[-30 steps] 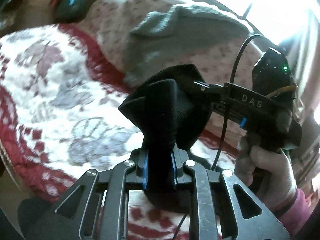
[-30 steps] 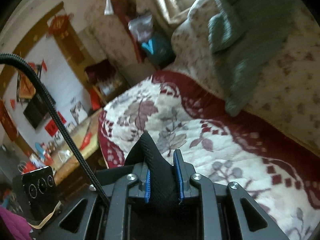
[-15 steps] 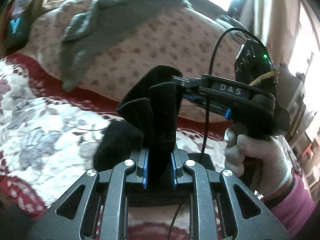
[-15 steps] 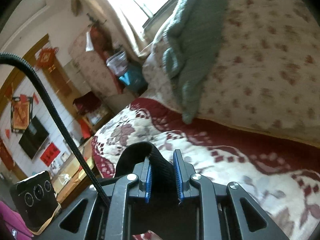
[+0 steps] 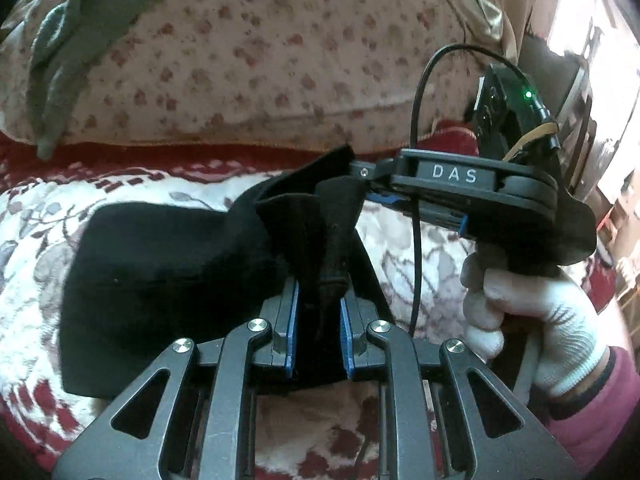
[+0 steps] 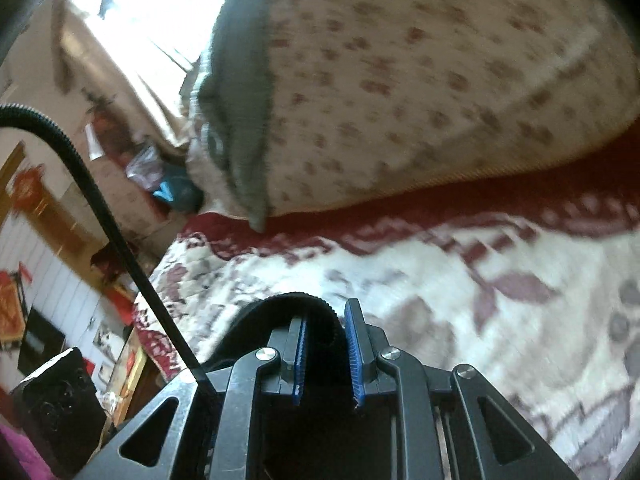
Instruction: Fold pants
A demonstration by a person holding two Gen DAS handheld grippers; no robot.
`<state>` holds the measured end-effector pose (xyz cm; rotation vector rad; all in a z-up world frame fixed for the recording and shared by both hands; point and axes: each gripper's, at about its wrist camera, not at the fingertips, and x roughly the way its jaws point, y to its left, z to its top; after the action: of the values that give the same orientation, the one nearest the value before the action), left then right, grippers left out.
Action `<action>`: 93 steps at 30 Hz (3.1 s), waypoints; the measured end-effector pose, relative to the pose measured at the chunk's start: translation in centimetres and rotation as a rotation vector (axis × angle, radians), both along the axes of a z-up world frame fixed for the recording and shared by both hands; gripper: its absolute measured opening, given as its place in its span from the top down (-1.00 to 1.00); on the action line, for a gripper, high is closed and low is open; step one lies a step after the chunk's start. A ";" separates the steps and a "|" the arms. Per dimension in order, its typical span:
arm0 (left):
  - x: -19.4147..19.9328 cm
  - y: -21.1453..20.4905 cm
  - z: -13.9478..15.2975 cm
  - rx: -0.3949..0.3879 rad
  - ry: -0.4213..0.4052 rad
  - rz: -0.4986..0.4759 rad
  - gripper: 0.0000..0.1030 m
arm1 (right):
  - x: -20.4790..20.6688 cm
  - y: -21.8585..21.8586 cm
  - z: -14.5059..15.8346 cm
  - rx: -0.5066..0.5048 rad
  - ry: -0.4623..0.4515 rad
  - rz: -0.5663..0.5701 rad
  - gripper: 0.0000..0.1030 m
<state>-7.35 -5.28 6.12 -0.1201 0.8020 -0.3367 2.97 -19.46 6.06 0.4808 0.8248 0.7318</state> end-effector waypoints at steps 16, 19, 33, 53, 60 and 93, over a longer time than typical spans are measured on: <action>-3.0 5.1 3.5 -0.062 0.003 -0.054 -0.01 | -4.9 -5.0 0.4 0.094 0.090 -0.104 -0.04; -2.6 6.9 3.5 -0.061 -0.010 0.005 -0.02 | -5.3 -4.1 0.5 0.089 0.097 -0.070 -0.25; -0.3 2.1 -1.1 -0.120 0.141 -0.109 -0.02 | -2.9 0.0 -0.2 -0.036 0.042 -0.007 0.77; -2.3 6.5 0.6 -0.200 0.129 -0.130 -0.01 | -7.9 -1.9 2.0 -0.113 0.025 -0.048 0.24; -2.1 12.1 0.8 -0.104 0.095 0.054 -0.02 | -8.2 0.6 0.5 -0.163 0.016 0.028 0.31; -1.2 11.1 0.9 0.074 0.059 0.188 -0.02 | -10.2 1.6 3.6 -0.263 -0.059 -0.062 0.17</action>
<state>-8.55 5.78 7.04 -0.1355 0.8532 -0.1259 -7.26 -17.89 9.63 0.2460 0.8334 0.5676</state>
